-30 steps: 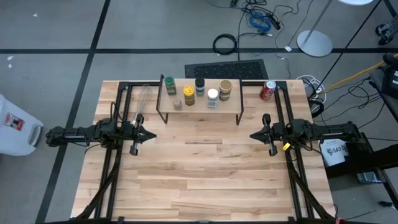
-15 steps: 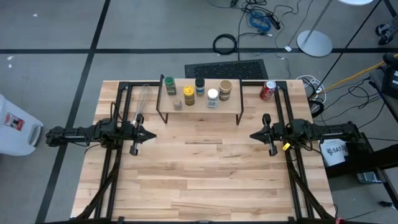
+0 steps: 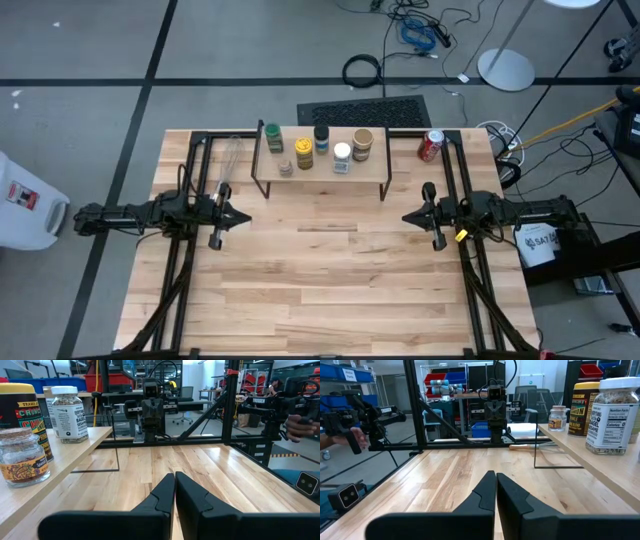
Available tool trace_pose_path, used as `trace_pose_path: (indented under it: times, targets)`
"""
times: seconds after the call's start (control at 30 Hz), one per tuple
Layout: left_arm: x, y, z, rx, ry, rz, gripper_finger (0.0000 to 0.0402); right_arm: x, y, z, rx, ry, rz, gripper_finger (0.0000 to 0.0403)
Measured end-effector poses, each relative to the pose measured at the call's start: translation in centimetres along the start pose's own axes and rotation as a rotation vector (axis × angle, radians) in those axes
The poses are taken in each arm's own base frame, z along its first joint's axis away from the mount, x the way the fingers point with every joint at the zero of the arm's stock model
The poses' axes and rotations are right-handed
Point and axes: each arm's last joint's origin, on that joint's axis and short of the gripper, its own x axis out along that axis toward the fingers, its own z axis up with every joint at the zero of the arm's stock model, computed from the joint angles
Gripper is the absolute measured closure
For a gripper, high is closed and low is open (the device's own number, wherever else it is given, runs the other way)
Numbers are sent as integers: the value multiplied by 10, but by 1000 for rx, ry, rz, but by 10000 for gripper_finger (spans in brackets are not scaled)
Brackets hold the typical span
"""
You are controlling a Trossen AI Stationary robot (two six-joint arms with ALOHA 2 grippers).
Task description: Shelf spices
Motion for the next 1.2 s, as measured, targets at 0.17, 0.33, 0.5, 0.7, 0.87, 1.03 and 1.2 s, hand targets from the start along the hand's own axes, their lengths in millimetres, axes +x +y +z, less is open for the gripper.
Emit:
trace_pose_path:
  times: [0.17,0.33,0.5,0.7,0.87,1.03,1.2]
  targets:
    - [0,0,0,0,0,0,379,0,0,1,-32,-9,1,403]
    - [0,0,0,0,0,0,379,-4,1,20,-71,-63,-5,403]
    - [0,0,0,0,0,0,379,-13,2,59,-44,-62,-56,403]
    - [0,0,0,0,0,0,379,-26,5,115,-45,-28,-80,403]
    - [0,0,0,0,-3,0,379,-32,8,163,-45,-30,-83,403]
    - [0,0,1,1,-5,0,379,-24,9,200,-47,-22,-149,403]
    - [0,0,0,1,-5,0,379,-2,11,226,-61,5,-161,403]
